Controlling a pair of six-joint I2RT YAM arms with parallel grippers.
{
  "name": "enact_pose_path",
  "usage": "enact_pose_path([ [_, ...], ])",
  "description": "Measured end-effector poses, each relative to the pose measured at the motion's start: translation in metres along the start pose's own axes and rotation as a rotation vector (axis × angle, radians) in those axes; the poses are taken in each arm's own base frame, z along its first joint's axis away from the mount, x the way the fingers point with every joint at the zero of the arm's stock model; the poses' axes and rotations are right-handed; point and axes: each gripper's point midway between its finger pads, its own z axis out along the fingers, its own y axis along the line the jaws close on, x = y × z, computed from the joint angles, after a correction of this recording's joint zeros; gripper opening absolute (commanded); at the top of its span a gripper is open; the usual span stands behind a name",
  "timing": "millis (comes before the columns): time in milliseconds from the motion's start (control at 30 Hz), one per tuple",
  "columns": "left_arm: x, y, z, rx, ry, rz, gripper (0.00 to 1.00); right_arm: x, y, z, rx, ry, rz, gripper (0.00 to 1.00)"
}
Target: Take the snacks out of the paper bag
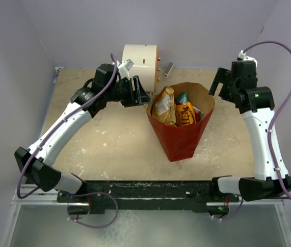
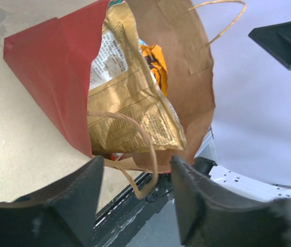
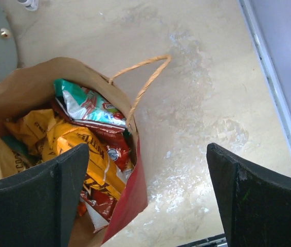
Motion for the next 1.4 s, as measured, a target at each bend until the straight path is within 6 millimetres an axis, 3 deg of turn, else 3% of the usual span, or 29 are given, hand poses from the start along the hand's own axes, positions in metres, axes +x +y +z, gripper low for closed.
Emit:
enact_pose_path([
  [133, 0.004, 0.009, 0.011, -0.023, 0.038, -0.001, 0.35, 0.007, -0.002, 0.015, -0.020, 0.027, 0.014, 0.81],
  [400, 0.001, -0.001, 0.014, 0.019, 0.053, 0.016, 0.25, 0.009, 0.017, 0.043, -0.185, 0.019, 0.062, 0.75],
  [567, 0.003, -0.005, 0.016, 0.048, 0.068, 0.018, 0.17, 0.004, 0.019, 0.053, -0.254, 0.005, 0.098, 0.62],
  [600, 0.003, -0.005, 0.016, 0.050, 0.070, 0.018, 0.14, 0.002, 0.020, 0.054, -0.263, -0.001, 0.100, 0.59],
  [700, 0.002, -0.006, 0.015, 0.061, 0.071, 0.017, 0.03, -0.006, 0.025, 0.056, -0.304, -0.027, 0.101, 0.30],
  [733, 0.000, -0.006, 0.014, 0.068, 0.070, 0.017, 0.00, -0.008, 0.027, 0.057, -0.316, -0.032, 0.097, 0.28],
  [900, -0.005, -0.003, 0.014, 0.088, 0.063, 0.013, 0.00, -0.004, 0.039, 0.068, -0.375, 0.002, 0.092, 0.54],
  [1000, -0.005, -0.002, 0.015, 0.097, 0.061, 0.014, 0.00, 0.001, 0.040, 0.077, -0.372, 0.028, 0.088, 0.60],
  [1100, -0.006, -0.003, 0.015, 0.106, 0.061, 0.012, 0.00, 0.004, 0.038, 0.080, -0.365, 0.036, 0.090, 0.58],
  [1167, -0.006, -0.002, 0.015, 0.106, 0.063, 0.002, 0.00, 0.005, 0.037, 0.081, -0.367, 0.035, 0.091, 0.48],
  [1267, -0.008, 0.002, 0.014, 0.108, 0.064, -0.016, 0.00, 0.008, 0.040, 0.083, -0.390, 0.041, 0.083, 0.16],
  [1333, -0.012, 0.009, 0.012, 0.096, 0.059, -0.046, 0.00, 0.010, 0.044, 0.084, -0.415, 0.053, 0.076, 0.00],
  [1400, -0.016, 0.022, 0.009, 0.072, 0.051, -0.077, 0.00, 0.012, 0.047, 0.084, -0.442, 0.062, 0.054, 0.00],
])
